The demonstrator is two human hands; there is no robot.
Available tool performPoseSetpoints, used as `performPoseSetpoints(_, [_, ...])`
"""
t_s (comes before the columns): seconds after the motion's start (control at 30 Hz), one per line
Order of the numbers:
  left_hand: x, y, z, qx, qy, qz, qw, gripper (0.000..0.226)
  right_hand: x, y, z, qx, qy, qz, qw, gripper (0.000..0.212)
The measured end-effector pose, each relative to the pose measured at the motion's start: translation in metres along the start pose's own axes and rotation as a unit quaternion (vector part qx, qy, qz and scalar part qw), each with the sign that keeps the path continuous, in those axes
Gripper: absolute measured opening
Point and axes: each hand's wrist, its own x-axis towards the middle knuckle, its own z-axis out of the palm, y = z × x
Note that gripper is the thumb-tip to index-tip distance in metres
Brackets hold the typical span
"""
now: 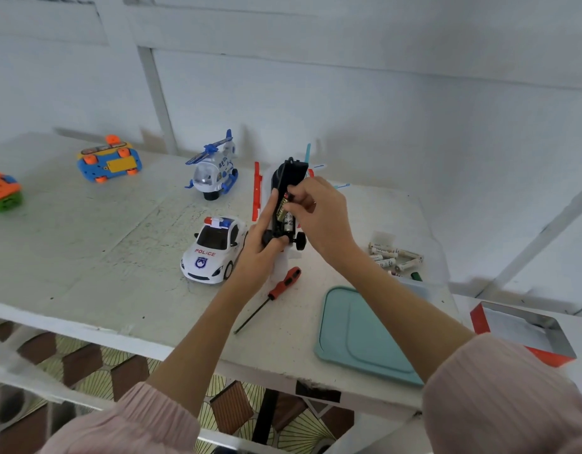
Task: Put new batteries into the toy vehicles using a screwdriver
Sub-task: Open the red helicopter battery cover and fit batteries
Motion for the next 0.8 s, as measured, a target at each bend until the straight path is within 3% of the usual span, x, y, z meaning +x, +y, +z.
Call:
performPoseSetpoints(0.23, [0.002,-0.002,0.000,-0.012,0.013,-0.004,1.000,0.071,-0.002,0.008,0.002,0.006,-0.018,-0.032,0.999,0.006])
performPoseSetpoints(0.37, [0.002,-0.002,-0.001,-0.025,0.015,-0.002,1.000,0.071,-0.002,0.015,0.002,-0.018,-0.024,-0.074,0.997,0.018])
performPoseSetpoints(0.47, [0.002,-0.001,-0.001,-0.030,0.009,0.000,1.000,0.071,-0.003,0.018,0.005,-0.037,-0.036,-0.096,0.994,0.009])
performPoseSetpoints(0.8, [0.000,-0.002,-0.003,-0.038,0.018,-0.001,0.999,0.073,-0.001,0.012,0.011,-0.055,-0.061,-0.088,0.993,0.014])
